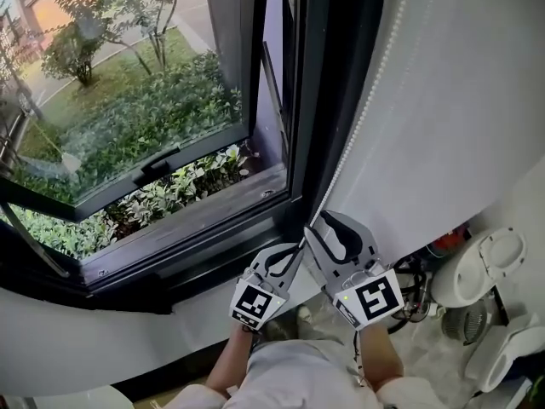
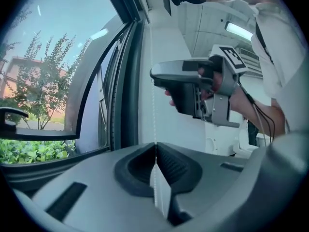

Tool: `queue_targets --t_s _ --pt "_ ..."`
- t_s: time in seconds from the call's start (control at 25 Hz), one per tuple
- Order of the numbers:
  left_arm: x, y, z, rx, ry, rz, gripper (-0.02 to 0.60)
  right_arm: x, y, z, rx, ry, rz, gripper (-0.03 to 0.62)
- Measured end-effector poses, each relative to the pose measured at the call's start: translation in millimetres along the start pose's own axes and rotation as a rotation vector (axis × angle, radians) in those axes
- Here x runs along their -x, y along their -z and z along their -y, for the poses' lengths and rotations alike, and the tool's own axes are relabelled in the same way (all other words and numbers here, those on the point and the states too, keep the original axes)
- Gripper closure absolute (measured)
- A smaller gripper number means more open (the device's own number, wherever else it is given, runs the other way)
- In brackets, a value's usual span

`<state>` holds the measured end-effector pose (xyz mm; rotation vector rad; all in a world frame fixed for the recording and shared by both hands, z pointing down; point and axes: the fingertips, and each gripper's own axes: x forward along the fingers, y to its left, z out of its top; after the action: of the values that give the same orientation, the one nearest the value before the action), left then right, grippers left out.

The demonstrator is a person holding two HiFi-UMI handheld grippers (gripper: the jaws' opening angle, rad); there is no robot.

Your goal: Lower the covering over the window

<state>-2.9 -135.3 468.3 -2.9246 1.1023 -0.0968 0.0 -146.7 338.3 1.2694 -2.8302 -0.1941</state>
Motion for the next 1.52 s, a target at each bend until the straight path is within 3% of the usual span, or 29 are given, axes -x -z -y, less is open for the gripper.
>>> queue_targets --t_s 0.12,0.32,0.64,1.36,1.52 --pt "-0.7 -0.3 5.0 0.004 0.011 0.003 0.563 -2.4 -7.0 4.2 0.003 0.001 0.016 0.477" --pt "-6.1 3.1 16.9 0.015 0.033 -0.002 0.563 1.2 -6.3 3.7 0.018 -0.004 0.018 0.592" --pt "-16.0 13.1 28.9 0.026 0.058 -0.021 0.563 9.4 3.7 -0.3 0.013 0.005 0.038 0.599" --pt "-9.6 103.6 38.3 0.070 0.054 -0.206 0.563 18.4 90.5 -20.3 -0.067 -0.022 -0.067 0.599" --pt "-2.2 105.3 36.0 0.097 0.041 -0.211 0.561 19.9 106.0 -18.3 -0.093 -0.021 -0.079 0.599"
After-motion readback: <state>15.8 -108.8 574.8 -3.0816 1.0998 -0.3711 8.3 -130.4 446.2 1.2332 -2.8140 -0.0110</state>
